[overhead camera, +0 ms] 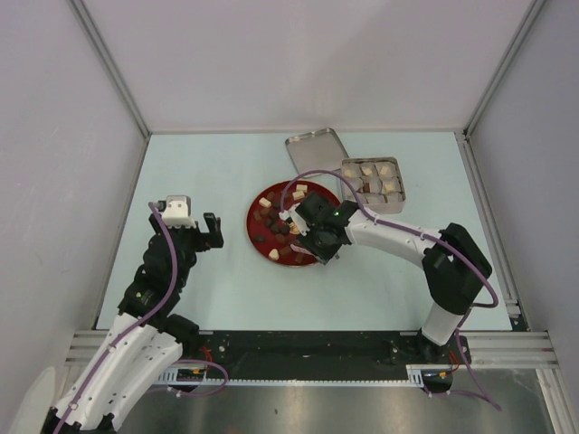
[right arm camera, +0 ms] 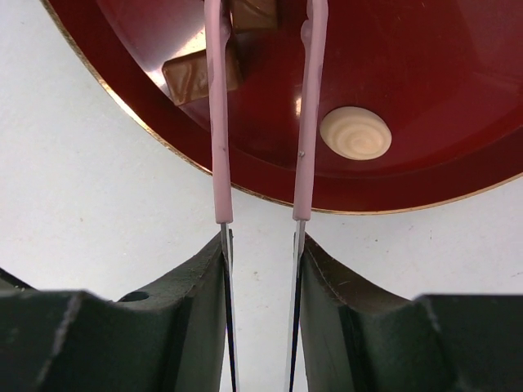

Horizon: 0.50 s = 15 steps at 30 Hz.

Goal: Pack the chocolate

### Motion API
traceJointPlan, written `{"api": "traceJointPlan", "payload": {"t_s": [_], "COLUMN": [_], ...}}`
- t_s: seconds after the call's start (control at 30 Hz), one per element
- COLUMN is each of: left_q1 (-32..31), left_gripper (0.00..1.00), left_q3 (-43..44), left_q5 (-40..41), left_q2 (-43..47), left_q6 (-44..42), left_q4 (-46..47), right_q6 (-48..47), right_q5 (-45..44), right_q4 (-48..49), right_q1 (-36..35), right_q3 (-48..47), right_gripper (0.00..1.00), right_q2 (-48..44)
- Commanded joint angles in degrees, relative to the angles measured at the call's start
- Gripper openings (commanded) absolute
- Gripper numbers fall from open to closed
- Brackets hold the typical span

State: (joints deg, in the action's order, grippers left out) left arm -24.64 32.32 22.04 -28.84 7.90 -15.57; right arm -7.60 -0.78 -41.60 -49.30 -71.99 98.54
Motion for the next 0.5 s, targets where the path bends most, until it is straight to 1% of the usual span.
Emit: {"api": "traceJointPlan", "payload": {"t_s": [0.0, 0.2, 0.3, 0.4, 0.47], "left_q1": [-0.32, -0.32, -0.32, -0.32, -0.32], "left_gripper": [1.0, 1.0, 1.0, 1.0, 1.0], "left_q3": [-0.32, -0.32, -0.32, -0.32, -0.32], "left_q5": [-0.69, -0.69, -0.69, -0.6, -0.51], "left_q2": [0.01, -0.07, 0.01, 0.01, -0.07], "left_q6": [-1.04, -1.05, -1.05, -1.13, -1.13], "left_q4": [1.07, 1.07, 1.07, 1.07, 1.07], "right_q6": [-1.37, -1.46, -1.19, -1.02, -0.84], "right_q5": [-1.95, -2.65, -3.18, -4.14, -5.28], "right_q4": [-0.32, 0.29, 1.26, 2.14, 2.75], "right_q1": [-0.45, -1.24, -1.15, -1.15, -0.89], "right_q3": [0.0, -0.08, 0.0, -0.08, 0.0], "right_gripper": [0.39, 0.38, 0.36, 0.29, 0.21], "right_q2": [0.77, 1.65, 1.74, 1.57, 1.22]}}
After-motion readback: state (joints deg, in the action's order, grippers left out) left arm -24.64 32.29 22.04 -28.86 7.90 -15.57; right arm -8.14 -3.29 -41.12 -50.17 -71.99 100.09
